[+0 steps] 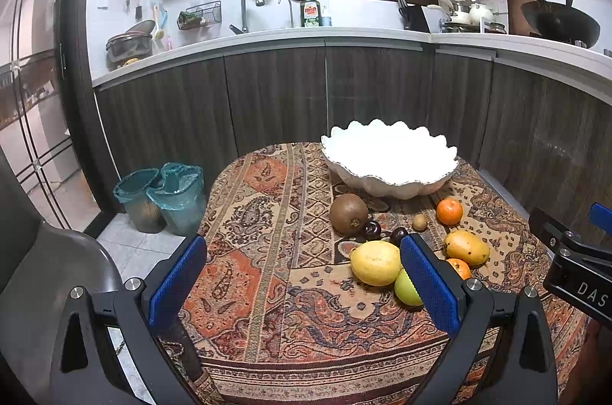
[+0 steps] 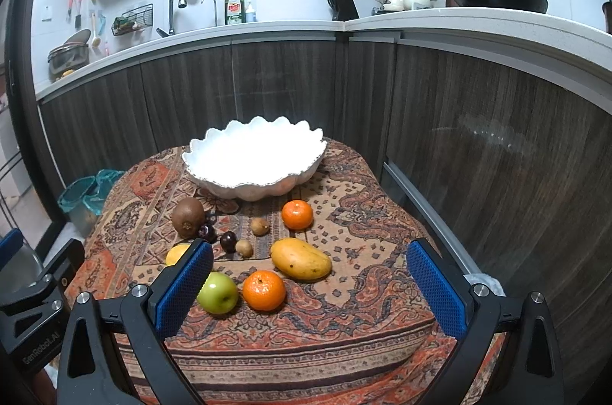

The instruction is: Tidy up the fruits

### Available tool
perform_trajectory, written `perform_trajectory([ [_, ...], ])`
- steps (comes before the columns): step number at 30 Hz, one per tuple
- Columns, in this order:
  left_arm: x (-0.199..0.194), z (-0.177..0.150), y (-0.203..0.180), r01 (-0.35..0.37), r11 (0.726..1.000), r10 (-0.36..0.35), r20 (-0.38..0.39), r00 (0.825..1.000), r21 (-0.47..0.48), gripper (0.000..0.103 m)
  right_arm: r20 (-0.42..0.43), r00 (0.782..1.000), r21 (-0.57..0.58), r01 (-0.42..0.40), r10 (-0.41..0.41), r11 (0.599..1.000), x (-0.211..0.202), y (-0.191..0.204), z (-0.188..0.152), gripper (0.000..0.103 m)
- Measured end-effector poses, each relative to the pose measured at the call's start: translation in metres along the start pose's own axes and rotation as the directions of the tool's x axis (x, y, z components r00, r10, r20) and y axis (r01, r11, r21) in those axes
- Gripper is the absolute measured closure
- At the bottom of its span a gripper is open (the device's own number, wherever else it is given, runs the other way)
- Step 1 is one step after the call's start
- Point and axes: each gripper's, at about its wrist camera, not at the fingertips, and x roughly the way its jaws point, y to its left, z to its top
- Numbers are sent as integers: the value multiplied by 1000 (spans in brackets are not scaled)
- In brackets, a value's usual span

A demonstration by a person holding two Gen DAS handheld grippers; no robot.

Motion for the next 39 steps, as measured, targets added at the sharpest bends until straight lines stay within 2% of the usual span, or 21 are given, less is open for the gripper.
perform_trajectory([
  [39,1,0,-3,9,1000,-9,-13,1000,3,0,-3,1000,1,3,-3,1000,1,-1,0,1],
])
